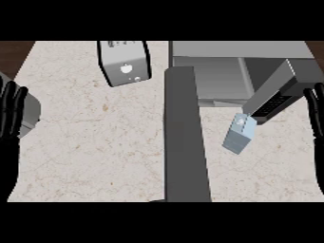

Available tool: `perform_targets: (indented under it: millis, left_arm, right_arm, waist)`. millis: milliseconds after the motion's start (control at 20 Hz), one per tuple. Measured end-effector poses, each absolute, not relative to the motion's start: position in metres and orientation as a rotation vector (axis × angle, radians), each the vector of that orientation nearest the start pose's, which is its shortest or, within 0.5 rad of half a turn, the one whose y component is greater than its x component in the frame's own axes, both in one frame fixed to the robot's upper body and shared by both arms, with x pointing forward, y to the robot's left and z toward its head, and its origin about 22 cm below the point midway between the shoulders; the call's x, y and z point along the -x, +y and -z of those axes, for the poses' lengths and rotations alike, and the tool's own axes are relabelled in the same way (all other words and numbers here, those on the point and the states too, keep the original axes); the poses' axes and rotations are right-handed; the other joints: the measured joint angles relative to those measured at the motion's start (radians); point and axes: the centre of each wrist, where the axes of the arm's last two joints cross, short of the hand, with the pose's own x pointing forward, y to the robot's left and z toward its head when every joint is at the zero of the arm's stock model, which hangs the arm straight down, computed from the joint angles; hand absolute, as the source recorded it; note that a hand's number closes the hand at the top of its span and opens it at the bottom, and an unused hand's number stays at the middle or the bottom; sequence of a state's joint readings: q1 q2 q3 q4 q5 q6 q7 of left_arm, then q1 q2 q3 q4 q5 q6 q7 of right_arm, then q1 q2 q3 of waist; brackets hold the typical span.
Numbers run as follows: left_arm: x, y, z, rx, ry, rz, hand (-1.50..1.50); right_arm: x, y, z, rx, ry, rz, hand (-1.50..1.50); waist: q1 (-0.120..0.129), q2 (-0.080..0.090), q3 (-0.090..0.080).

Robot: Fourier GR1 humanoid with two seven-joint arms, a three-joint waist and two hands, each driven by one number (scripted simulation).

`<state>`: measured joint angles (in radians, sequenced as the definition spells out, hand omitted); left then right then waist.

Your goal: Pick up the milk, place it into the microwave and close the microwave

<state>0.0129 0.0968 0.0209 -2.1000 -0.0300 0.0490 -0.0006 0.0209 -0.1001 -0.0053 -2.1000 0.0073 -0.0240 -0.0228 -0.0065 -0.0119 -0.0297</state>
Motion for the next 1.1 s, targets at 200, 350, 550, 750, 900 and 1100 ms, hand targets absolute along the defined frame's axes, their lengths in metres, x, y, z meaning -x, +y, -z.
perform_targets:
  millis: [200, 350, 550, 750, 900, 1100]
  left_arm:
    - [-0.216, 0.244, -0.118, -0.075, -2.097, 0.092, -1.5]
    - [-0.226, 0.243, -0.11, -0.016, -2.079, 0.115, -1.5]
    - [-0.23, 0.249, -0.104, 0.035, -2.011, 0.078, -1.5]
    - [-0.222, 0.251, -0.105, 0.05, -1.982, 0.063, -1.5]
    - [-0.21, 0.245, -0.105, 0.055, -1.976, 0.055, -1.5]
    - [-0.198, 0.245, -0.101, 0.058, -1.968, 0.063, -1.5]
  right_arm:
    - [-0.224, -0.23, -0.133, 0.134, -2.085, -0.13, -1.5]
    - [-0.248, -0.212, -0.143, 0.139, -2.045, -0.15, -1.5]
    - [-0.271, -0.196, -0.142, 0.102, -1.97, -0.095, -1.5]
    - [-0.283, -0.191, -0.138, 0.099, -1.928, -0.071, -1.5]
    - [-0.288, -0.193, -0.143, 0.111, -1.902, -0.062, -1.5]
    - [-0.292, -0.206, -0.131, 0.148, -1.865, -0.071, -1.5]
  waist:
    - [0.007, 0.009, 0.018]
    - [0.013, 0.013, 0.023]
    - [0.015, 0.014, 0.027]
    - [0.013, 0.013, 0.029]
    - [0.012, 0.012, 0.029]
    - [0.011, 0.011, 0.029]
